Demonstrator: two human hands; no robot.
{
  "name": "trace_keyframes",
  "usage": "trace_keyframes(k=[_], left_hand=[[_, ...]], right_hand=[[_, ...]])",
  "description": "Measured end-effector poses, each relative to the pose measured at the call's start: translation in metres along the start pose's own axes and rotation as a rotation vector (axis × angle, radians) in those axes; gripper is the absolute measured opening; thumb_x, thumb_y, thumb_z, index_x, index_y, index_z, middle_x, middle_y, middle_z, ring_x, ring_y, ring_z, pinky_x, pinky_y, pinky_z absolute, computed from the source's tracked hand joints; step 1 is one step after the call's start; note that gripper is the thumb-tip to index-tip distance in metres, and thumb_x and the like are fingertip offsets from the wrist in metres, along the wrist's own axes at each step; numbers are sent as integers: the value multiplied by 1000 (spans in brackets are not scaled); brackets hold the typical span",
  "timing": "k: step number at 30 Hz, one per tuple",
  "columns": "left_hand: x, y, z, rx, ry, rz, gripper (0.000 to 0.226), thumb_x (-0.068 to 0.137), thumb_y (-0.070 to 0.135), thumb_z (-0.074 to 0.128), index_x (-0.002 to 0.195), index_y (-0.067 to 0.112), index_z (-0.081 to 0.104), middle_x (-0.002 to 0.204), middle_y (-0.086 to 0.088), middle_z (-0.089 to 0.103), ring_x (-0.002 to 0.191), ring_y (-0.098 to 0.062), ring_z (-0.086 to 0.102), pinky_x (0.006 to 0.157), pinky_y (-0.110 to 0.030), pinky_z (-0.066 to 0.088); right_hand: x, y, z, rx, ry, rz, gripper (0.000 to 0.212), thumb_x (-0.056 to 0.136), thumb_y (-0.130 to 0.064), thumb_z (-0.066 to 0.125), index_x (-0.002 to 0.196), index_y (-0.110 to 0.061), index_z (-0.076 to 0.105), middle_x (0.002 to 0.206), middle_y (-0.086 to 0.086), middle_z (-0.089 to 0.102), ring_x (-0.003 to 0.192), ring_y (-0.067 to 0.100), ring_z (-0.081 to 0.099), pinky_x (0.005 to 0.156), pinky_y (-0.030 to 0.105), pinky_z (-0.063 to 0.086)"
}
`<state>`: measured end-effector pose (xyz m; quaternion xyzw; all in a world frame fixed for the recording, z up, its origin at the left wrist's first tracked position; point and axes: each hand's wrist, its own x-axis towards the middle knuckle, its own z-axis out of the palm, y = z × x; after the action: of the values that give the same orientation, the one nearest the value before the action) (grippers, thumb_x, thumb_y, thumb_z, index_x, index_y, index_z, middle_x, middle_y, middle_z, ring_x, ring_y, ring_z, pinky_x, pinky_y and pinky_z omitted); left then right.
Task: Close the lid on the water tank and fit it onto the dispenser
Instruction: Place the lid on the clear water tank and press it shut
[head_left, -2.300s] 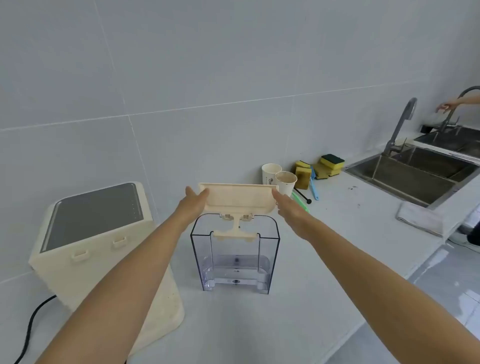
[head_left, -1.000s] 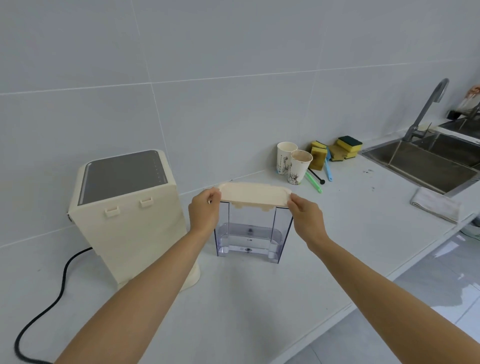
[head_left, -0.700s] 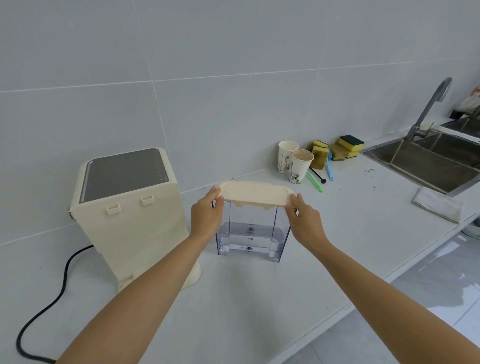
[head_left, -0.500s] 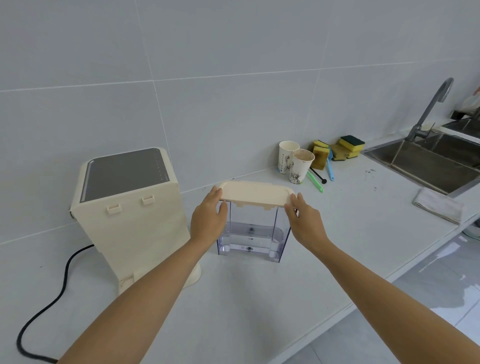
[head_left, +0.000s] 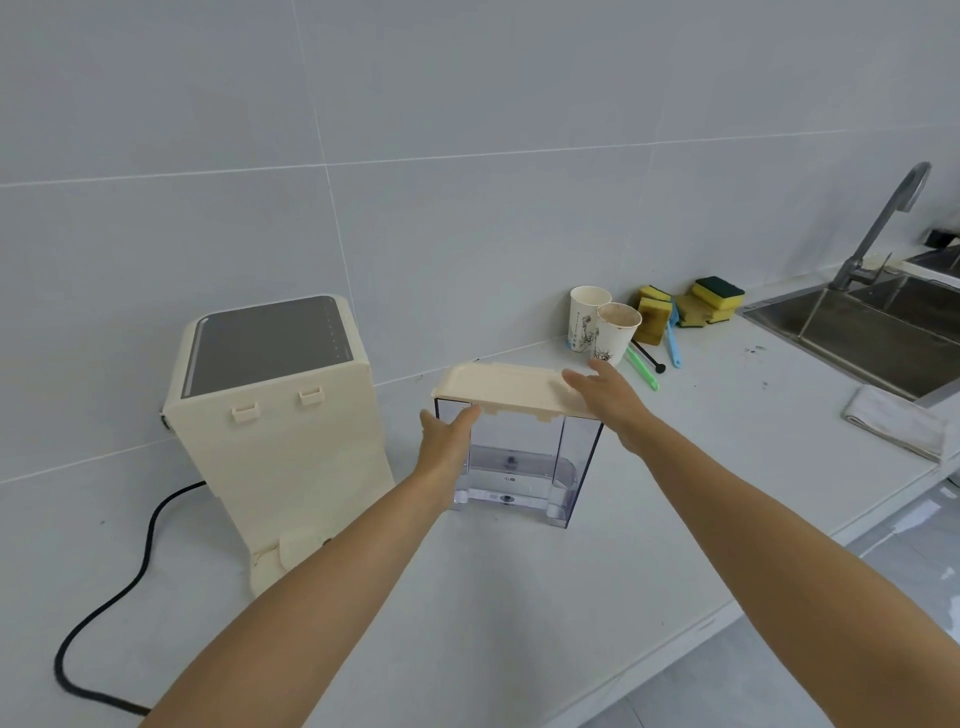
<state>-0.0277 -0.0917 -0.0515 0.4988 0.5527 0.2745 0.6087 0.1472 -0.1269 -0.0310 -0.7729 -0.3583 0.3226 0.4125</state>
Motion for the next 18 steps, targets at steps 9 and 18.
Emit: trace_keyframes(k=[9,18], left_hand=[[15,11,15,32,64,-26,78,88,45,47,144,8,5,149,-13,29,132,-32,36,106,-41,32],[43,22,23,112,-25,19,67,91,35,45,140,6,10,144,-13,36,129,-30,37,98,-36,34]], right_hand=[[-2,12,-1,-60,-21,-43,42,88,-29,51,123,-6,48,106,5,51,95,20,47,80,31,37],[-23,17,-8,-185,-102,18,38,78,-41,63,92,-8,50,76,0,49,78,18,48,78,34,47]])
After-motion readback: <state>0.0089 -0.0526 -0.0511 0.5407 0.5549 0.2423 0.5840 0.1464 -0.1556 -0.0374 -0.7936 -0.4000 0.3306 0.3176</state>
